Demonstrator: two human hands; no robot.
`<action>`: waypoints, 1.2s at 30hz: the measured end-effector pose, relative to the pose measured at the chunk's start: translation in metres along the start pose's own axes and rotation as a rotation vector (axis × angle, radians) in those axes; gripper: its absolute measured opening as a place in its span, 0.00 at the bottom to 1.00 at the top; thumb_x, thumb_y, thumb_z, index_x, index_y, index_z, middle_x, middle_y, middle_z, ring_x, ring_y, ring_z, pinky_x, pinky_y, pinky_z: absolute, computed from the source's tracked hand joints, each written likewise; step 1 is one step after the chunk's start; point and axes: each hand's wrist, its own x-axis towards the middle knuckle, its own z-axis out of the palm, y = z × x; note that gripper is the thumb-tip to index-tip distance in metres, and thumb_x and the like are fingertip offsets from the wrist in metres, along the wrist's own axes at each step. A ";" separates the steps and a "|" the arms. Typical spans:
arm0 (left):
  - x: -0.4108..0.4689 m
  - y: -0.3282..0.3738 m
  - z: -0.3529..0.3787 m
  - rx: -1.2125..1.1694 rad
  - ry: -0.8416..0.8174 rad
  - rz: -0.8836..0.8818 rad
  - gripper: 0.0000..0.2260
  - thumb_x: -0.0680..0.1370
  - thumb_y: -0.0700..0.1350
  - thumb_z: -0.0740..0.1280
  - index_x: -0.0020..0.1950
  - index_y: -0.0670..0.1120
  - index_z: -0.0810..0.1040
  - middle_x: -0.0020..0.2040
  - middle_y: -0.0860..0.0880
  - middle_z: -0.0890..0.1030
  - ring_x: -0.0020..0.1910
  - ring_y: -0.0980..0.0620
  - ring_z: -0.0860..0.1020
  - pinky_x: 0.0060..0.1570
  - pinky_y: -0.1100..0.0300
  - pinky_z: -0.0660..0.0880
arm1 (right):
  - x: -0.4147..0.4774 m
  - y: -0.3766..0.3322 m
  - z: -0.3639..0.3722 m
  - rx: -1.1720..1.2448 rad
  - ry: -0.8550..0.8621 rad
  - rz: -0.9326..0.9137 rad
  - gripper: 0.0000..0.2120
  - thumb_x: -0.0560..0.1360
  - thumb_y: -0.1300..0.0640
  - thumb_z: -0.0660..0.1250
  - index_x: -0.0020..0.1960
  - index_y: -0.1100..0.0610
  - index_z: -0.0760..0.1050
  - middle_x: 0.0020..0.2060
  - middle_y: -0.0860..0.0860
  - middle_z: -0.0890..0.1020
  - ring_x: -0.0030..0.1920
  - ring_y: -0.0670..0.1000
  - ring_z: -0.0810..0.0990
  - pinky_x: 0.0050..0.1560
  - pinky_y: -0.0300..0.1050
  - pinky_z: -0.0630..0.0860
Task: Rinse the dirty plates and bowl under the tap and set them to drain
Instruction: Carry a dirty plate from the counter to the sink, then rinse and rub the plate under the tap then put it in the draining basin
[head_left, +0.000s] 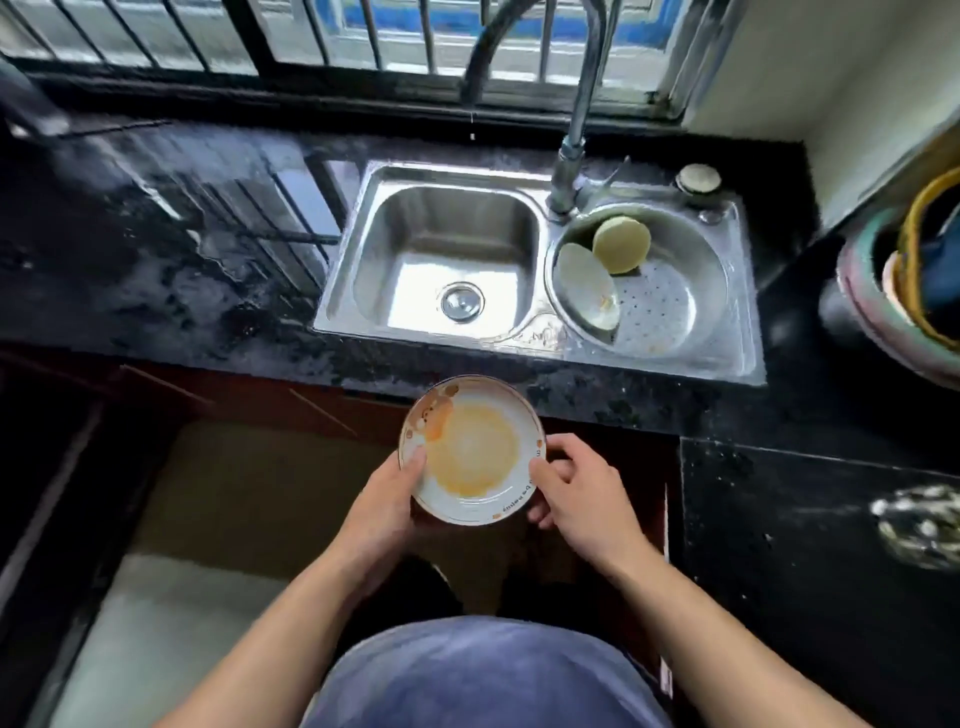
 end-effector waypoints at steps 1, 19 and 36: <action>0.014 0.011 0.000 -0.076 0.027 -0.020 0.14 0.85 0.54 0.60 0.67 0.55 0.80 0.62 0.46 0.86 0.59 0.46 0.85 0.43 0.50 0.84 | 0.020 -0.012 -0.004 -0.019 -0.018 -0.004 0.06 0.79 0.56 0.66 0.53 0.46 0.77 0.32 0.52 0.86 0.27 0.51 0.84 0.30 0.47 0.82; 0.264 0.176 -0.032 -0.156 -0.064 -0.061 0.13 0.86 0.54 0.60 0.58 0.58 0.85 0.59 0.49 0.87 0.56 0.45 0.86 0.46 0.45 0.85 | 0.358 -0.165 -0.095 0.311 0.404 0.343 0.09 0.81 0.55 0.61 0.56 0.59 0.76 0.57 0.59 0.82 0.51 0.59 0.85 0.31 0.45 0.84; 0.351 0.195 -0.013 -0.220 -0.001 -0.127 0.13 0.84 0.54 0.61 0.54 0.62 0.86 0.56 0.49 0.87 0.52 0.45 0.87 0.47 0.43 0.85 | 0.480 -0.132 -0.114 0.291 0.662 0.427 0.10 0.80 0.61 0.59 0.40 0.59 0.69 0.53 0.63 0.81 0.31 0.57 0.86 0.19 0.37 0.75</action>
